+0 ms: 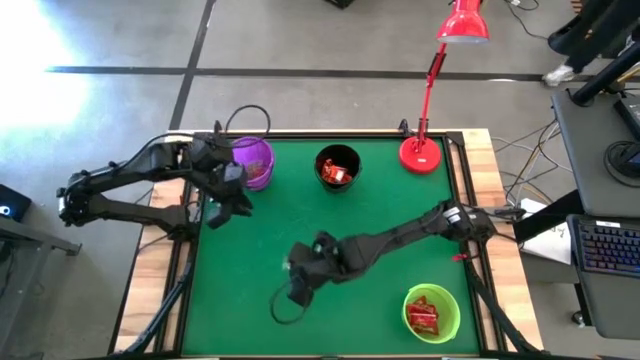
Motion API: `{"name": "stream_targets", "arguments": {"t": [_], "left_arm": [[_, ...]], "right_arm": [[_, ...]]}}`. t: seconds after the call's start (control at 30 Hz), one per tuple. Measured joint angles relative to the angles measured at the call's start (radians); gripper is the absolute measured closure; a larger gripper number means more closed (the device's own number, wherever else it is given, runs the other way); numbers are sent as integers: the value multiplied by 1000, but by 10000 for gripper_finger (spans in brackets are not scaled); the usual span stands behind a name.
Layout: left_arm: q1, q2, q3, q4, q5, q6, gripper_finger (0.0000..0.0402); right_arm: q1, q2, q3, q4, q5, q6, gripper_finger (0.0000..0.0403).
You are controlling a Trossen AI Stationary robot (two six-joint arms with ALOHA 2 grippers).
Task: Sort candy
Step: Put the green gummy into the violet bucket
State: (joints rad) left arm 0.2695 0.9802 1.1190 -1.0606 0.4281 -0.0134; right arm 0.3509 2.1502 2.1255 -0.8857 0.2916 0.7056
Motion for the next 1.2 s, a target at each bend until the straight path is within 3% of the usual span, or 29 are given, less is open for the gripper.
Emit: {"name": "stream_targets", "arguments": {"t": [0.13, 0.57, 1.2], "left_arm": [[0, 8, -55, 97, 94, -43, 311], [0, 13, -69, 249, 109, -138, 311], [0, 79, -69, 344, 109, -164, 311]], "right_arm": [[-53, 0, 60, -9, 0, -79, 390], [-191, -3, 179, -25, 50, -306, 390], [-215, -32, 178, -58, 49, -325, 390]]}}
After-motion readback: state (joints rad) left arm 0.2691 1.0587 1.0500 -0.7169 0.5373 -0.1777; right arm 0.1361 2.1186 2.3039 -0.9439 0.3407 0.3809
